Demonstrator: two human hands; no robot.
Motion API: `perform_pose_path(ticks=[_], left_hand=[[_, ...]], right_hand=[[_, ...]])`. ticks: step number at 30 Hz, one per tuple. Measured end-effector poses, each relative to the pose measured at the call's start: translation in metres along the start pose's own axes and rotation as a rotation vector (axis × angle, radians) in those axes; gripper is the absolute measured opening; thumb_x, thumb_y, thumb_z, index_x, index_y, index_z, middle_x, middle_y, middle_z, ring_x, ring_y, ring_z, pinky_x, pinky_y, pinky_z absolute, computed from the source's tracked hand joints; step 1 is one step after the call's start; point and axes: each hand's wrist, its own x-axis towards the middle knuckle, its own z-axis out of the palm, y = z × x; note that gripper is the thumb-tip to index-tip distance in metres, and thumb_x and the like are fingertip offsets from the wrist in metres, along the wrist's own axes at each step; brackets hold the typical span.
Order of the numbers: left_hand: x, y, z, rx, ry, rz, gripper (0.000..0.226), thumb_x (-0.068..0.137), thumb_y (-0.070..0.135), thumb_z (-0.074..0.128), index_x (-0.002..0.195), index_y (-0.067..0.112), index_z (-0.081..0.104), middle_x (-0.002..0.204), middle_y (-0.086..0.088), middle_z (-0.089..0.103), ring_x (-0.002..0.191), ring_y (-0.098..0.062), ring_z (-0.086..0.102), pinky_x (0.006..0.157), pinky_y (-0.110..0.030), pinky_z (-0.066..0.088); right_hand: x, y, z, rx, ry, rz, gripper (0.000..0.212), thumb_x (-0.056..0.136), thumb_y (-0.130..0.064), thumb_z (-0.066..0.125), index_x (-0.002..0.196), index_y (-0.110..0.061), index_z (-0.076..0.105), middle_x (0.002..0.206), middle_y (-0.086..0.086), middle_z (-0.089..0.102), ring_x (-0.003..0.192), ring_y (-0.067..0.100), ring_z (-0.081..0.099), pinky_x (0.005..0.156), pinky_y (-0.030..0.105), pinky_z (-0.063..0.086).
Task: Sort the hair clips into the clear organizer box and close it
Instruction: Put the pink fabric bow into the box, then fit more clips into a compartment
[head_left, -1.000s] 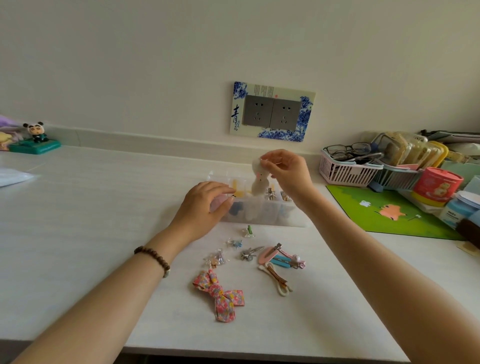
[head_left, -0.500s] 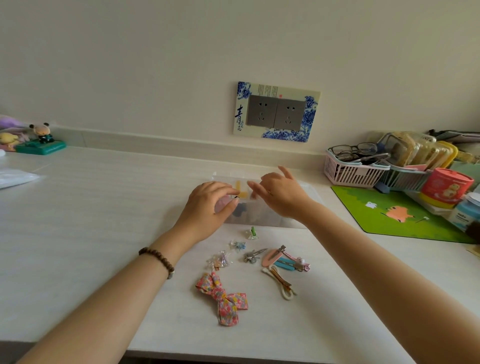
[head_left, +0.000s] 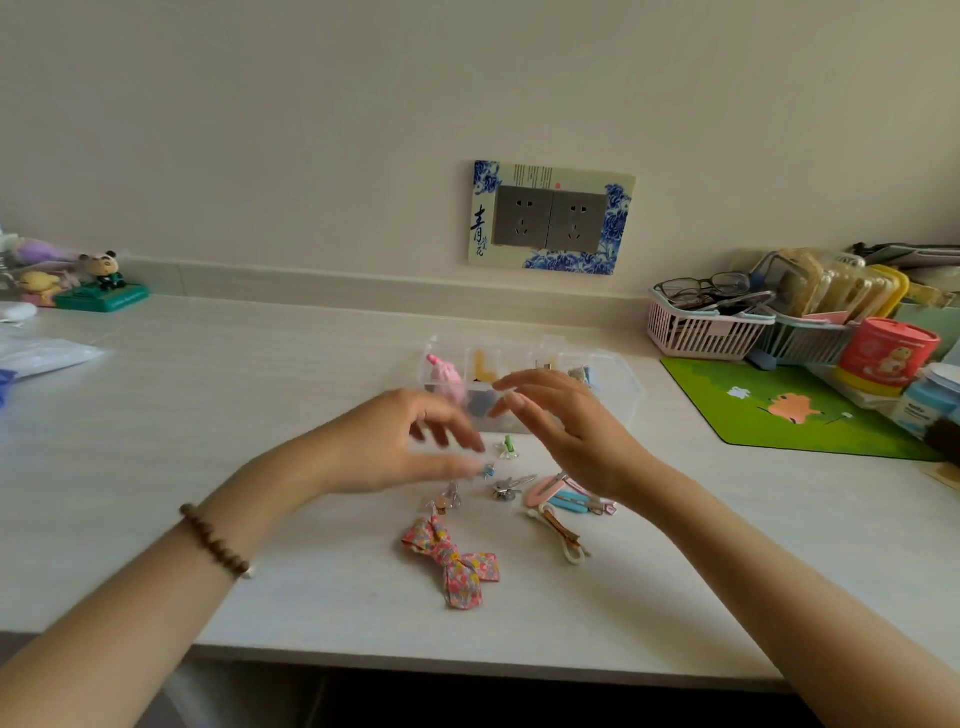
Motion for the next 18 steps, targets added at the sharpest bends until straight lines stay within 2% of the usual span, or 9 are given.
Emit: perform_pose_path(ticks=[3, 6, 10, 13, 16, 18], left_hand=[[-0.029, -0.001, 0.005, 0.045, -0.235, -0.056, 0.035, 0.067, 0.053, 0.075, 0.098, 0.04, 0.068, 0.102, 0.021, 0.063, 0.097, -0.001, 0.058, 0.086, -0.02, 0.045], [-0.043, -0.008, 0.014, 0.085, -0.263, -0.079, 0.031, 0.068, 0.046, 0.077, 0.098, 0.04, 0.067, 0.102, 0.02, 0.058, 0.097, -0.001, 0.056, 0.086, -0.018, 0.044], [-0.044, -0.008, 0.021, 0.096, -0.102, -0.063, 0.018, 0.07, 0.037, 0.078, 0.085, 0.034, 0.069, 0.086, 0.016, 0.061, 0.078, -0.003, 0.056, 0.07, -0.015, 0.044], [-0.036, 0.002, 0.019, 0.004, 0.11, -0.04, 0.018, 0.066, 0.033, 0.082, 0.077, 0.03, 0.069, 0.075, 0.015, 0.061, 0.066, -0.004, 0.055, 0.06, -0.016, 0.044], [-0.018, 0.012, 0.02, -0.047, 0.371, 0.045, 0.019, 0.065, 0.03, 0.082, 0.075, 0.021, 0.068, 0.068, 0.009, 0.059, 0.061, -0.004, 0.053, 0.055, -0.011, 0.039], [-0.002, 0.016, 0.022, -0.069, 0.497, 0.078, 0.021, 0.067, 0.03, 0.08, 0.075, 0.018, 0.065, 0.071, 0.008, 0.06, 0.059, -0.003, 0.052, 0.055, -0.011, 0.038]], right_hand=[[-0.017, -0.003, 0.001, 0.054, -0.035, 0.021, 0.039, 0.097, -0.042, 0.032, 0.1, -0.027, 0.068, 0.124, -0.009, 0.056, 0.117, 0.002, 0.046, 0.102, 0.027, 0.035], [-0.026, -0.003, 0.003, 0.082, -0.042, 0.05, 0.038, 0.096, -0.044, 0.033, 0.1, -0.029, 0.067, 0.124, -0.013, 0.054, 0.117, -0.001, 0.046, 0.102, 0.029, 0.037], [-0.035, -0.012, 0.002, 0.165, -0.063, 0.097, 0.037, 0.093, -0.046, 0.037, 0.101, -0.027, 0.068, 0.119, -0.015, 0.057, 0.113, -0.005, 0.048, 0.098, 0.019, 0.039], [-0.036, -0.021, -0.001, 0.339, -0.018, 0.172, 0.036, 0.087, -0.048, 0.046, 0.106, -0.024, 0.065, 0.113, -0.015, 0.063, 0.106, -0.003, 0.056, 0.093, 0.014, 0.042], [-0.029, -0.026, -0.006, 0.614, -0.014, 0.316, 0.049, 0.077, -0.048, 0.057, 0.117, -0.02, 0.055, 0.106, -0.006, 0.069, 0.096, 0.004, 0.065, 0.086, 0.021, 0.052], [-0.02, -0.029, -0.007, 0.798, 0.026, 0.417, 0.045, 0.078, -0.039, 0.063, 0.116, -0.016, 0.054, 0.098, 0.003, 0.073, 0.088, 0.012, 0.07, 0.082, 0.027, 0.056]])
